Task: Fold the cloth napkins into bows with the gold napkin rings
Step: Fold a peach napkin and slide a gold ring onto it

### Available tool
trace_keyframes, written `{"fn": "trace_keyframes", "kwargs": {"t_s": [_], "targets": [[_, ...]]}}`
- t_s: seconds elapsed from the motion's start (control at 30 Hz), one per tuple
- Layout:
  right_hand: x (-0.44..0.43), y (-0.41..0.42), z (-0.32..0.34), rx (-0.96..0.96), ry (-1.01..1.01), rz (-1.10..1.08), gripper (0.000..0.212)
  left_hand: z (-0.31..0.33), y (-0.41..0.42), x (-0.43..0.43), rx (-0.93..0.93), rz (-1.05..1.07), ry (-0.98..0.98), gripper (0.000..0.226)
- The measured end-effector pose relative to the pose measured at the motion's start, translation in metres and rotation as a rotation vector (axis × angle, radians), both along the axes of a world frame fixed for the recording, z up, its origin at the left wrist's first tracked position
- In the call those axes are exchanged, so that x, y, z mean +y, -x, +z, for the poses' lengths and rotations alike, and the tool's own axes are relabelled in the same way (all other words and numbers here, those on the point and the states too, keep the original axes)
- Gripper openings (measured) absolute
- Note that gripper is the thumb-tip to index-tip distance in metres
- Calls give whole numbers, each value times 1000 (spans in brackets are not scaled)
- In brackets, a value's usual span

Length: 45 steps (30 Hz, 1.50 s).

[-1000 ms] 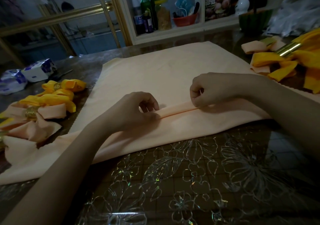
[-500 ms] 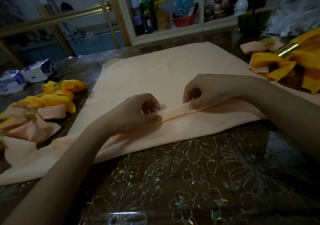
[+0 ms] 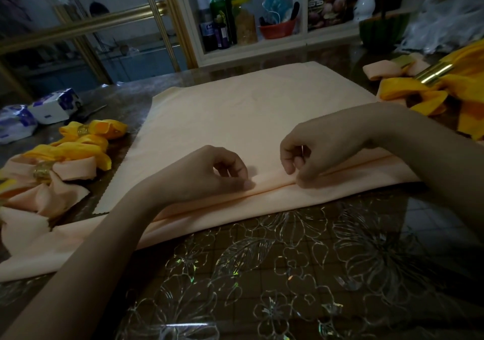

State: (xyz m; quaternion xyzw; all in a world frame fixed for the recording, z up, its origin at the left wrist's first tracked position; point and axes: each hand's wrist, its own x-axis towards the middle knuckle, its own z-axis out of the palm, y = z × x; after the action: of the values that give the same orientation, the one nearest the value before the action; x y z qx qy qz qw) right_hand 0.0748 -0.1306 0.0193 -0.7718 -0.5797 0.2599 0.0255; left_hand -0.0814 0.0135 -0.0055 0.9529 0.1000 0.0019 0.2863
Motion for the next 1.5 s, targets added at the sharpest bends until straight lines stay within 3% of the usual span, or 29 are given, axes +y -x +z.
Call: {"fn": "trace_keyframes", "kwargs": {"t_s": [0.13, 0.27, 0.43, 0.57, 0.73, 0.93, 1.03, 1.3, 1.43, 1.5], "targets": [[-2, -6, 2, 81, -55, -10, 13, -4, 0, 0, 41, 20, -5, 12], [2, -6, -6, 36, -90, -48, 16, -4, -2, -3, 83, 41, -75, 25], [0, 0, -4, -10, -55, -36, 20, -4, -1, -10, 65, -7, -121, 20], [0, 10, -4, -114, -51, 12, 21, -3, 0, -22, 37, -29, -95, 30], [1, 15, -2, -176, 25, 66, 21, -7, 1, -37, 9, -79, -232, 37], [-5, -4, 8, 182, 115, 35, 11, -12, 2, -47, -106, -106, -276, 31], [-3, -6, 3, 258, 126, -25, 4, -11, 2, -52, -105, -122, -262, 30], [-4, 6, -3, 125, 216, -99, 24, -7, 1, -63, 80, -157, -177, 27], [-5, 14, 3, 16, 230, -152, 38, -13, -3, -76, -27, -7, -255, 17], [-7, 19, 5, -158, 254, -184, 46, -18, -4, -81, -65, 44, -305, 14]]}}
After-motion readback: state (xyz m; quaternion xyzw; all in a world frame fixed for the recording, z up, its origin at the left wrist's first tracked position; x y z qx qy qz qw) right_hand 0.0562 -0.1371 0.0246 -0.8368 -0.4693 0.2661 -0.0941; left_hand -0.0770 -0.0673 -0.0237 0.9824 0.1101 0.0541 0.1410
